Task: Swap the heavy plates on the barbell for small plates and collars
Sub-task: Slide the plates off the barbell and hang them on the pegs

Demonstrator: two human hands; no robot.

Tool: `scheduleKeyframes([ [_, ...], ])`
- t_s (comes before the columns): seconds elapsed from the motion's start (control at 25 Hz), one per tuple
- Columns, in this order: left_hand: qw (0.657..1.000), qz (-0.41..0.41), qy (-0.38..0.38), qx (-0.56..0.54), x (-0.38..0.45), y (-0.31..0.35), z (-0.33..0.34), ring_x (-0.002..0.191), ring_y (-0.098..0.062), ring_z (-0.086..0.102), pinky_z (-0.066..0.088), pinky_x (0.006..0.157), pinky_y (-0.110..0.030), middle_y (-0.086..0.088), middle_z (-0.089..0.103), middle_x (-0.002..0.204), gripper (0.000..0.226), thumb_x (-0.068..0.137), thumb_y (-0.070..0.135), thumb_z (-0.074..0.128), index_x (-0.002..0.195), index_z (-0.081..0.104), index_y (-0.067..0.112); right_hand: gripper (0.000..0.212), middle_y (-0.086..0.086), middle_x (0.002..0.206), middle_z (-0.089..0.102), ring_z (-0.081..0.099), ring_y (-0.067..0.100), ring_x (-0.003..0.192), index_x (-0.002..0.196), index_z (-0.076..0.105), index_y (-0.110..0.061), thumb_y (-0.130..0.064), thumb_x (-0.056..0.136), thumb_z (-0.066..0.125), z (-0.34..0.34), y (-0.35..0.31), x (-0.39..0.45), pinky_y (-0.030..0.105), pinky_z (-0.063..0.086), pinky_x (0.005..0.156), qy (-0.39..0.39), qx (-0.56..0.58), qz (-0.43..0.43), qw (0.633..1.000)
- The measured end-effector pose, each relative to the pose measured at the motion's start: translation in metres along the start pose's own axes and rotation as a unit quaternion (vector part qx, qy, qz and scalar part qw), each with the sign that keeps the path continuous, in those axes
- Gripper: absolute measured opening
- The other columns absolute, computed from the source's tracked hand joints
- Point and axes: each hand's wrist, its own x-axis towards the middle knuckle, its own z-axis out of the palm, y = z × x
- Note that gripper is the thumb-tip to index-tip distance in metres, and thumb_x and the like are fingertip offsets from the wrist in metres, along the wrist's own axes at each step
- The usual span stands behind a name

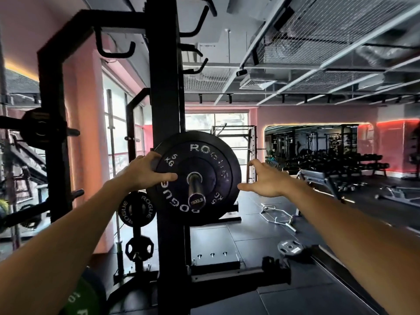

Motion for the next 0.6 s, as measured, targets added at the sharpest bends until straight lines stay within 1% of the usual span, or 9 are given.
scheduleKeyframes([
  [0.08, 1.0, -0.014, 0.006, 0.018, 0.017, -0.008, 0.008, 0.112, -0.026, 0.055, 0.048, 0.095, -0.044, -0.005, 0.054, 0.127, 0.116, 0.037, 0.089, 0.068, 0.133, 0.046, 0.027, 0.09, 0.005, 0.152, 0.034, 0.045, 0.028, 0.13, 0.145, 0.022, -0.03, -0.071, 0.075, 0.06, 0.005, 0.011, 0.019, 0.052, 0.032, 0.109, 0.001, 0.018, 0.003, 1.0],
  [0.16, 0.999, -0.029, 0.014, 0.028, 0.034, -0.019, 0.017, 0.122, -0.029, 0.051, 0.046, 0.1, -0.047, -0.01, 0.047, 0.139, 0.127, 0.035, 0.089, 0.068, 0.14, 0.039, 0.024, 0.092, 0.005, 0.152, 0.035, 0.044, 0.029, 0.132, 0.143, 0.023, -0.03, -0.072, 0.071, 0.062, 0.011, 0.018, 0.042, 0.053, 0.031, 0.11, 0.001, 0.038, 0.003, 0.999],
  [0.24, 0.998, -0.042, 0.024, 0.031, 0.05, -0.029, 0.024, 0.129, -0.032, 0.046, 0.043, 0.103, -0.049, -0.013, 0.039, 0.146, 0.128, 0.041, 0.084, 0.073, 0.145, 0.033, 0.02, 0.095, 0.006, 0.151, 0.036, 0.042, 0.029, 0.133, 0.143, 0.025, -0.029, -0.073, 0.069, 0.064, 0.02, 0.024, 0.067, 0.053, 0.031, 0.11, -0.001, 0.052, 0.004, 0.999],
  [0.32, 0.998, -0.043, 0.029, 0.025, 0.071, -0.041, 0.035, 0.132, -0.034, 0.042, 0.041, 0.104, -0.05, -0.015, 0.034, 0.149, 0.128, 0.045, 0.077, 0.077, 0.147, 0.028, 0.018, 0.103, 0.005, 0.153, 0.033, 0.038, 0.029, 0.136, 0.145, 0.024, -0.027, -0.076, 0.064, 0.065, 0.032, 0.027, 0.093, 0.053, 0.03, 0.111, 0.001, 0.052, 0.01, 0.999],
  [0.36, 0.999, -0.041, 0.029, 0.02, 0.084, -0.046, 0.043, 0.134, -0.034, 0.039, 0.04, 0.105, -0.05, -0.015, 0.032, 0.15, 0.131, 0.044, 0.077, 0.078, 0.148, 0.025, 0.017, 0.108, 0.004, 0.154, 0.031, 0.037, 0.029, 0.137, 0.146, 0.023, -0.027, -0.078, 0.06, 0.066, 0.04, 0.029, 0.11, 0.053, 0.03, 0.111, 0.006, 0.051, 0.015, 0.999],
  [0.4, 0.999, -0.035, 0.027, 0.018, 0.099, -0.053, 0.051, 0.136, -0.033, 0.036, 0.038, 0.107, -0.051, -0.014, 0.03, 0.151, 0.133, 0.044, 0.076, 0.079, 0.149, 0.022, 0.018, 0.113, 0.004, 0.154, 0.03, 0.036, 0.029, 0.138, 0.146, 0.023, -0.026, -0.08, 0.057, 0.066, 0.047, 0.029, 0.128, 0.053, 0.03, 0.111, 0.012, 0.047, 0.018, 0.999],
  [0.48, 0.999, -0.02, 0.023, 0.013, 0.13, -0.066, 0.067, 0.139, -0.032, 0.03, 0.034, 0.11, -0.051, -0.011, 0.026, 0.153, 0.13, 0.05, 0.068, 0.083, 0.152, 0.017, 0.021, 0.12, 0.005, 0.152, 0.029, 0.038, 0.03, 0.137, 0.146, 0.023, -0.022, -0.082, 0.052, 0.068, 0.06, 0.03, 0.167, 0.052, 0.032, 0.11, 0.025, 0.044, 0.019, 0.999],
  [0.52, 0.999, -0.022, 0.023, 0.016, 0.147, -0.075, 0.074, 0.14, -0.032, 0.028, 0.033, 0.11, -0.051, -0.01, 0.024, 0.153, 0.131, 0.05, 0.068, 0.083, 0.152, 0.014, 0.024, 0.123, 0.006, 0.152, 0.028, 0.037, 0.03, 0.137, 0.146, 0.022, -0.021, -0.082, 0.05, 0.069, 0.066, 0.03, 0.186, 0.051, 0.033, 0.11, 0.03, 0.046, 0.021, 0.998],
  [0.6, 0.998, -0.051, 0.035, 0.018, 0.175, -0.09, 0.085, 0.141, -0.032, 0.027, 0.033, 0.11, -0.052, -0.007, 0.023, 0.155, 0.147, 0.034, 0.083, 0.076, 0.152, 0.007, 0.029, 0.13, 0.007, 0.154, 0.024, 0.035, 0.032, 0.138, 0.148, 0.018, -0.019, -0.081, 0.047, 0.072, 0.074, 0.031, 0.218, 0.051, 0.034, 0.11, 0.036, 0.055, 0.026, 0.998],
])
